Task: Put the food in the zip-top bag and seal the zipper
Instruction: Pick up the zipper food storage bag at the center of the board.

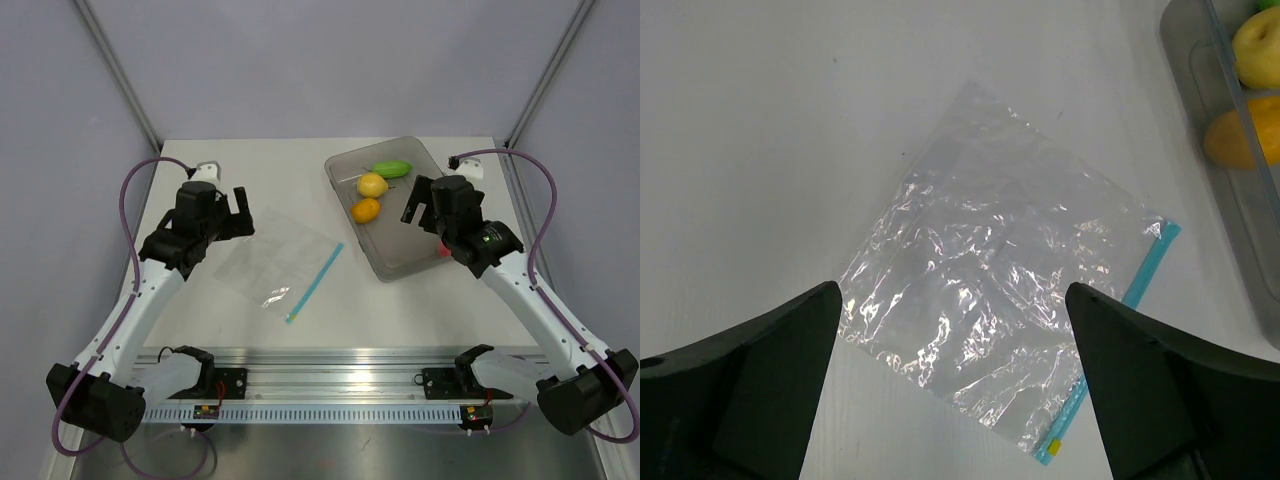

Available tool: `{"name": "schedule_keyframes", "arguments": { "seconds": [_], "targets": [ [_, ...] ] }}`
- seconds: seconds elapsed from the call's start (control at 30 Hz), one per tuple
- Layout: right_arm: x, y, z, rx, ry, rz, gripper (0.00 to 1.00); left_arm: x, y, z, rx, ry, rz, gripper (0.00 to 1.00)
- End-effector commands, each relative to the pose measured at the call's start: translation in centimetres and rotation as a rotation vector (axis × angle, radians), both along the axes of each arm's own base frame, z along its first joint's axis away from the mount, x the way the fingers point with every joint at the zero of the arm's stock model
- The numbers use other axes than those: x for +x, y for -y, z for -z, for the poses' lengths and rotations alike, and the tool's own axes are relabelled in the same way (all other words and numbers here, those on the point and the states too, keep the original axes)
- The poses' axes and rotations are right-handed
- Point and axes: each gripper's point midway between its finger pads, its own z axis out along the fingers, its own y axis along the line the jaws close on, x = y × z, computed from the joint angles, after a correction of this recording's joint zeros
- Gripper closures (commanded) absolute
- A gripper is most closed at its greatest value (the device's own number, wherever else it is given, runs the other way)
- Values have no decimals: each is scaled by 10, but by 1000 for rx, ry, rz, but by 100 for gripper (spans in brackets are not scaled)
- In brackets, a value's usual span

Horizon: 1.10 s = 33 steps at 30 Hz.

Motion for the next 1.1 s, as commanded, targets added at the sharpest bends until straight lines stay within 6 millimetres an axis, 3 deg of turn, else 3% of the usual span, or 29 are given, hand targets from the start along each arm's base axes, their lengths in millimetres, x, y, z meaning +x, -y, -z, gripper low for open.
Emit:
{"name": "schedule_keyframes", "arguments": {
  "seconds": [0.0, 0.13, 0.3, 0.6, 0.83, 0.87, 0.97, 1.07],
  "targets": [
    [0, 4, -23, 25, 83, 23, 1, 6, 5, -30, -22, 89, 24, 1],
    [-3, 3, -15, 10, 50, 10, 1, 5, 7, -17, 2, 41, 44, 1],
    [-5, 0, -7, 3, 26, -20, 1, -2, 26, 2, 36, -19, 141, 5],
    [-10, -3, -9, 21, 26, -43, 0, -25, 86, 65, 94, -205, 336, 37],
    [-12, -3, -13, 38, 43, -44, 1, -48, 152, 110, 172, -312, 449, 49],
    [-13, -4, -13, 43, 43, -46, 1, -49, 157, 124, 194, -344, 440, 50],
    [-15, -4, -13, 49, 42, -50, 1, -54, 171, 144, 237, -371, 436, 55],
    [-17, -3, -14, 51, 46, -50, 1, -53, 177, 154, 233, -391, 417, 56]
  ]
}}
